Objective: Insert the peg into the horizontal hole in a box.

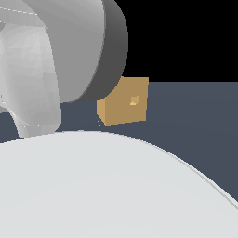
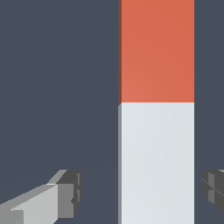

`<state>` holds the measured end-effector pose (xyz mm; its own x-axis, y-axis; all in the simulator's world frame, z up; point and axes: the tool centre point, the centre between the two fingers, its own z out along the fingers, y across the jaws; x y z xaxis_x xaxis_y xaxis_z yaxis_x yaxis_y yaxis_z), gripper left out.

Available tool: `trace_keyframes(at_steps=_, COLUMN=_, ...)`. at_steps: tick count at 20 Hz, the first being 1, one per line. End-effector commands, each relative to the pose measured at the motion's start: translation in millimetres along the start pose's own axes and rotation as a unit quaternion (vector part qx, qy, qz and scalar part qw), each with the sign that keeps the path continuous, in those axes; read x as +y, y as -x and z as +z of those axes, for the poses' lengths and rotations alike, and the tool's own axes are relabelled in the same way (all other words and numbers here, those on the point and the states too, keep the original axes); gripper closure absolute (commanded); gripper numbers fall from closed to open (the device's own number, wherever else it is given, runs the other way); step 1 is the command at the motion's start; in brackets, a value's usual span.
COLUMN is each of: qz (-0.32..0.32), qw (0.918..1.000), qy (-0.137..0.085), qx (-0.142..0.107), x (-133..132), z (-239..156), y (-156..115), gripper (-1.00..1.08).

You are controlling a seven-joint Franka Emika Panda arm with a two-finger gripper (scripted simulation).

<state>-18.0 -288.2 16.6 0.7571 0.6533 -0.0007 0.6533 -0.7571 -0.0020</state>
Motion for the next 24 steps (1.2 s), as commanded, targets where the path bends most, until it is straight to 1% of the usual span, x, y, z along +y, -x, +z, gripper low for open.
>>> trace_keyframes(at_steps=1, qz=0.0, qw=1.0, qy=0.001, qx=0.0, x=1.0, z=0.3, y=-0.5, gripper=1.08)
trace_keyframes(at_steps=12, qz=-0.001, qw=1.0, qy=0.001, qx=0.0, x=0.8, z=0.3, y=-0.7, gripper=1.08)
trace_keyframes(at_steps=15, qz=-0.007, qw=1.0, qy=0.001, qx=0.0, x=1.3, z=-0.7, y=-5.2, gripper=1.08)
trace_keyframes(at_steps=20, qz=-0.034, qw=0.9994, qy=0.001, qx=0.0, x=3.1, z=-4.9, y=-24.7, gripper=1.08)
trace_keyframes(at_steps=24, qz=-0.071, qw=0.9975, qy=0.001, qx=0.0, x=3.7, z=-10.8, y=-51.6, gripper=1.08)
